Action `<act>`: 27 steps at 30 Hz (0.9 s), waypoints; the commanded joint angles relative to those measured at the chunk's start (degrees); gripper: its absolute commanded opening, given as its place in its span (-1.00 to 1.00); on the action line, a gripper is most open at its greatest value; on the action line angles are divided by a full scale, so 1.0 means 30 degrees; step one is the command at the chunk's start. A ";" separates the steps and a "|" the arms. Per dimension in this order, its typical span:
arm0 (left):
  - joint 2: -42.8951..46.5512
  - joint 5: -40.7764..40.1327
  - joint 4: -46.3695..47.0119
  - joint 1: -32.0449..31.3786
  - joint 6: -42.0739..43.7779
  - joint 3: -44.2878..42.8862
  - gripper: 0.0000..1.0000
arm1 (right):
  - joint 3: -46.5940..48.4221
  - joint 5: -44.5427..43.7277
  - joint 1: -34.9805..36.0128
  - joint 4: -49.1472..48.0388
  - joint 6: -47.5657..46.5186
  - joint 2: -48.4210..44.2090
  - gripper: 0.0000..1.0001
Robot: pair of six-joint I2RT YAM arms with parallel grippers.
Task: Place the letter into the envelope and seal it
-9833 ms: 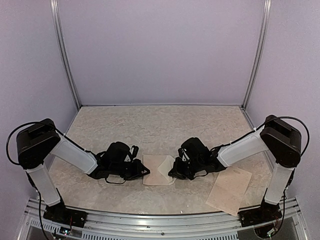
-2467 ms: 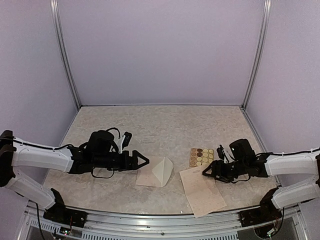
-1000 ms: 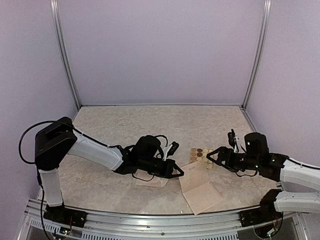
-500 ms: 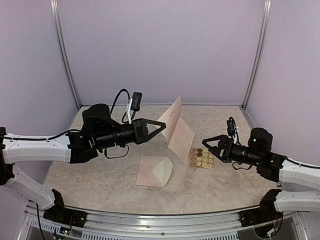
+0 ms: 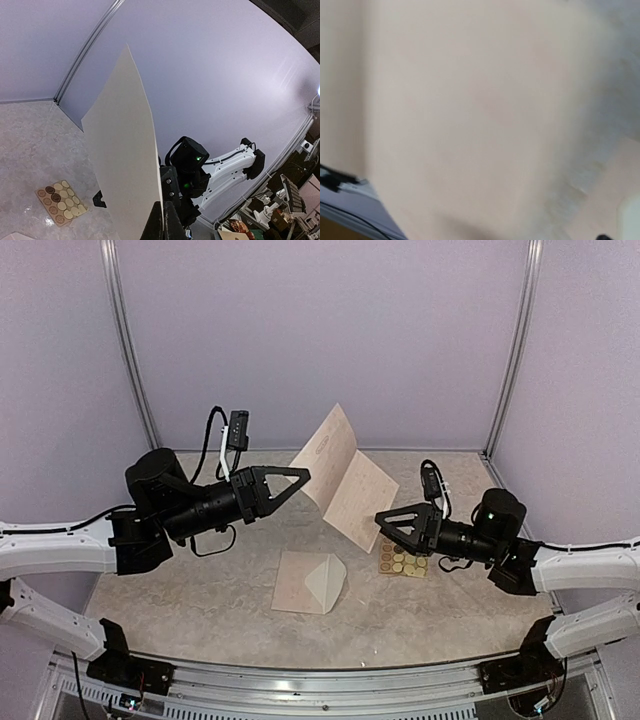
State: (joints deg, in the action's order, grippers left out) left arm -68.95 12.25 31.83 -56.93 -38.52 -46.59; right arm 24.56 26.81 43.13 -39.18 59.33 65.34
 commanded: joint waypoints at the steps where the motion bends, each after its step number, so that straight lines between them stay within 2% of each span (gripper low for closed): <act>1: 0.0046 0.0721 0.1148 -0.0080 -0.0171 0.0560 -1.00 | 0.1249 0.0425 0.0387 -0.2114 -0.0213 0.0390 0.87; 3: 0.0069 0.0825 0.1420 -0.0123 -0.0239 0.0684 -1.00 | 0.1331 0.0424 0.0411 -0.2426 -0.0108 0.0611 0.73; 6: 0.0072 0.1081 0.1704 -0.0161 -0.0276 0.0845 -1.00 | 0.1336 0.0248 0.0409 -0.2929 0.0054 0.0988 0.42; 10: 0.0104 0.1028 0.1596 -0.0185 -0.0364 0.1037 -1.00 | 0.1086 0.0185 0.0417 -0.4231 0.0637 0.1430 -0.31; 16: 0.0022 0.1243 0.0656 -0.0057 -0.0372 0.1086 -1.00 | 0.1000 -0.0225 0.0439 -0.4363 0.0589 0.1364 -1.00; 17: 0.0016 0.1347 0.0516 -0.0015 -0.0357 0.1086 -0.91 | 0.0986 -0.0365 0.0438 -0.4140 0.0501 0.1199 -1.00; 19: 0.0107 0.1217 -0.0003 0.0112 -0.0293 0.1128 -0.49 | 0.0908 -0.0760 0.0440 -0.3542 0.0217 0.0774 -1.00; 23: 0.1158 0.0621 -0.0777 0.0927 -0.0414 0.1688 0.01 | 0.0878 -0.0915 0.0429 -0.2391 -0.0789 -0.0378 -1.00; 27: 0.2493 0.0073 -0.1635 0.2046 -0.0478 0.2157 0.28 | 0.1179 0.0083 0.0436 -0.1590 -0.1878 -0.1381 -1.00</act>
State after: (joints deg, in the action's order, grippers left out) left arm -66.02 14.46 29.85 -53.54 -40.07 -41.19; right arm 27.46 25.08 44.07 -46.50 57.95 64.34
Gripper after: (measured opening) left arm 0.604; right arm 0.004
